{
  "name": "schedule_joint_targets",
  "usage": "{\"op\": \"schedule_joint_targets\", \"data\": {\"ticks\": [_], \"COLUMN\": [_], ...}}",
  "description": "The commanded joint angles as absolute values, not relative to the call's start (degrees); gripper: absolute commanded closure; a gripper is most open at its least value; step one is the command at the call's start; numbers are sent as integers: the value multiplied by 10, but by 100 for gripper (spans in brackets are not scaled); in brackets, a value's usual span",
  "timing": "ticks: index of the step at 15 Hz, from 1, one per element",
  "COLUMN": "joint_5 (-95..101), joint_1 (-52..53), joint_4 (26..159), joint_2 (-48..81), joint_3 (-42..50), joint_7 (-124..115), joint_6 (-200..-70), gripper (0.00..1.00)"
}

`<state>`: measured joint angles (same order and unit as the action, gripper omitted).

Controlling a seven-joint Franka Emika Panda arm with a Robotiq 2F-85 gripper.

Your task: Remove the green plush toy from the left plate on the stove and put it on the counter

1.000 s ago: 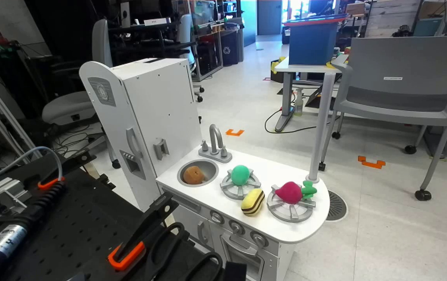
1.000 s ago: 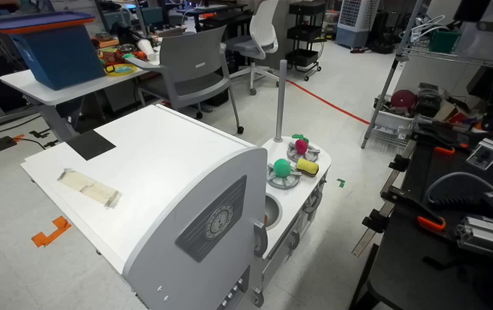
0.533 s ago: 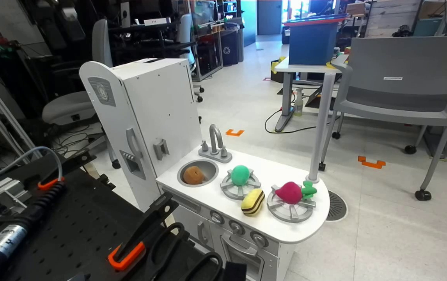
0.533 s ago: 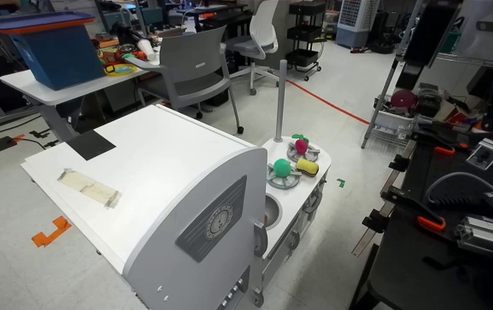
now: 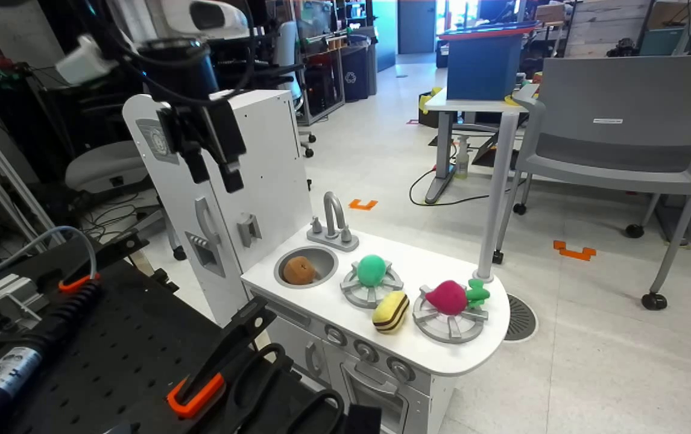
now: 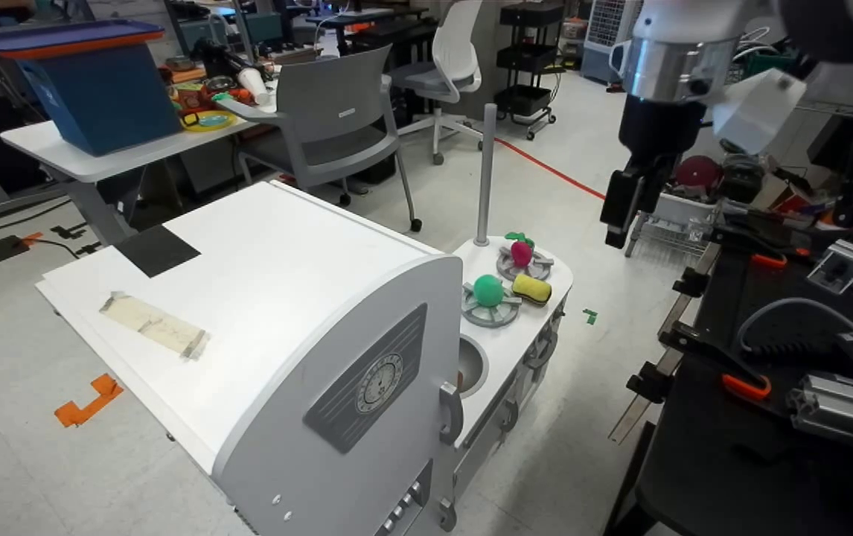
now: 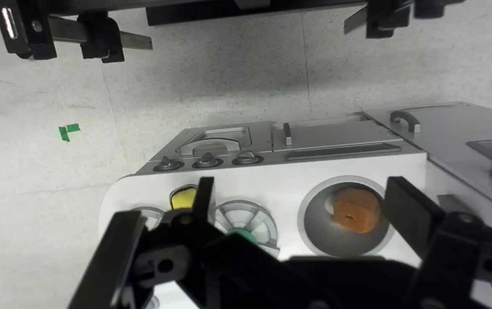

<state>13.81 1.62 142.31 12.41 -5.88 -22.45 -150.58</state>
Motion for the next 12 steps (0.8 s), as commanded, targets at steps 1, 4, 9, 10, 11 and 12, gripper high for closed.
{"op": "schedule_joint_targets", "data": {"ticks": [1, 4, 9, 10, 11, 12], "joint_5": [164, 144, 95, 80, 70, 58], "joint_1": [58, 102, 149, 150, 157, 162], "joint_4": [1306, 1214, 1090, 1067, 1047, 1026], "joint_2": [272, 379, 528, 561, 585, 613], "joint_3": [16, 75, 131, 133, 139, 142], "joint_7": [-277, -316, -353, -355, -357, -358], "joint_6": [-1518, -1560, -1610, -1617, -1614, -1618], "gripper": [0, 0, 0, 0, 0, 0]}}
